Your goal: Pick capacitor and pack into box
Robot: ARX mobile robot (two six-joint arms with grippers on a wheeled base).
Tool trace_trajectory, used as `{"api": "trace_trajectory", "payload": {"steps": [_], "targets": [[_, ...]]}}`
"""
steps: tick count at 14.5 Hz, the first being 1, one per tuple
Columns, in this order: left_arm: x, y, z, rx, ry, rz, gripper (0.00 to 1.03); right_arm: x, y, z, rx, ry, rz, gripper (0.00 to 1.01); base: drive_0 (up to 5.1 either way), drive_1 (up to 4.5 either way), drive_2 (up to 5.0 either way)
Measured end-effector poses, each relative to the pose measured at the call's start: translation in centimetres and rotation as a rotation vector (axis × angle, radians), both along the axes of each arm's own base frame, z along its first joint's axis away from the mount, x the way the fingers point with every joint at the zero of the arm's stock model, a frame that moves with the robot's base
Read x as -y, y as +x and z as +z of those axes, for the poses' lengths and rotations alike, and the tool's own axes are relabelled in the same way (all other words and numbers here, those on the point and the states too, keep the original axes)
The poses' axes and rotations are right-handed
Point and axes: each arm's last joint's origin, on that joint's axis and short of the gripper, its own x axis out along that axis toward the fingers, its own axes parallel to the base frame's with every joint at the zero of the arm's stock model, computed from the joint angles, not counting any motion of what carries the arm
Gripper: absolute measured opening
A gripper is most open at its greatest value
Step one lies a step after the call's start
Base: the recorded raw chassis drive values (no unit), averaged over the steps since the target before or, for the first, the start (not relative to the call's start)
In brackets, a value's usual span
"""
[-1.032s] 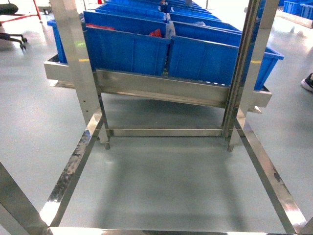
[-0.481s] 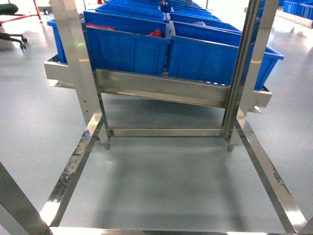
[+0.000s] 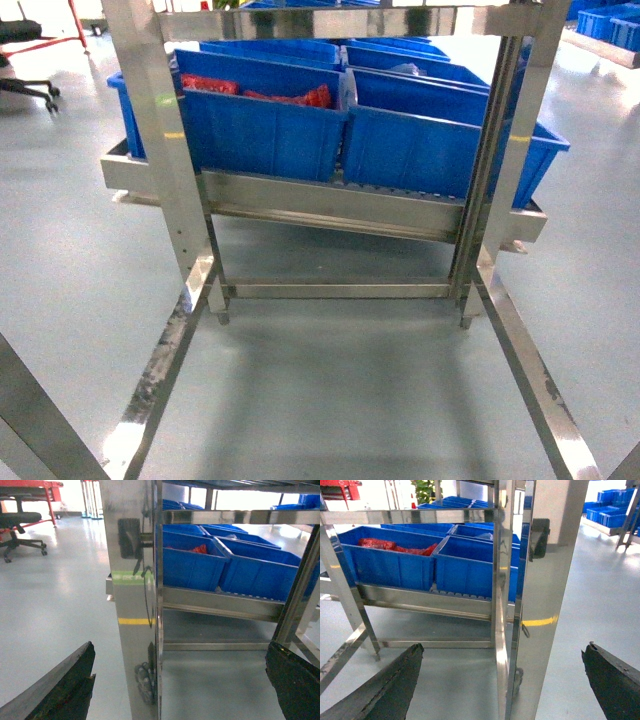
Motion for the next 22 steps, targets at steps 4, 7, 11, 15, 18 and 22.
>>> {"api": "trace_trajectory", "payload": {"steps": [4, 7, 11, 15, 18, 22], "targets": [[0.01, 0.0, -0.01, -0.002, 0.0, -0.003, 0.98, 0.01, 0.0, 0.0, 0.0, 0.002, -0.003, 0.98, 0.0, 0.0, 0.0], [0.01, 0.0, 0.0, 0.0, 0.0, -0.003, 0.98, 0.01, 0.0, -0.01, -0.001, 0.002, -0.003, 0.98, 0.0, 0.0, 0.0], [0.01, 0.0, -0.01, -0.002, 0.0, -0.003, 0.98, 0.01, 0.0, 0.0, 0.0, 0.002, -0.003, 0.98, 0.0, 0.0, 0.0], [0.01, 0.0, 0.0, 0.0, 0.0, -0.003, 0.98, 0.01, 0.0, 0.0, 0.0, 0.001, -0.003, 0.98, 0.0, 0.0, 0.0], [0.0, 0.0, 0.0, 0.0, 0.0, -0.002, 0.98, 0.01, 0.0, 0.0, 0.0, 0.0, -0.002, 0.98, 0.0, 0.0, 0.0], [0.01, 0.0, 0.0, -0.001, 0.0, -0.003, 0.98, 0.01, 0.0, -0.01, -0.002, 0.001, -0.002, 0.98, 0.0, 0.0, 0.0]]}}
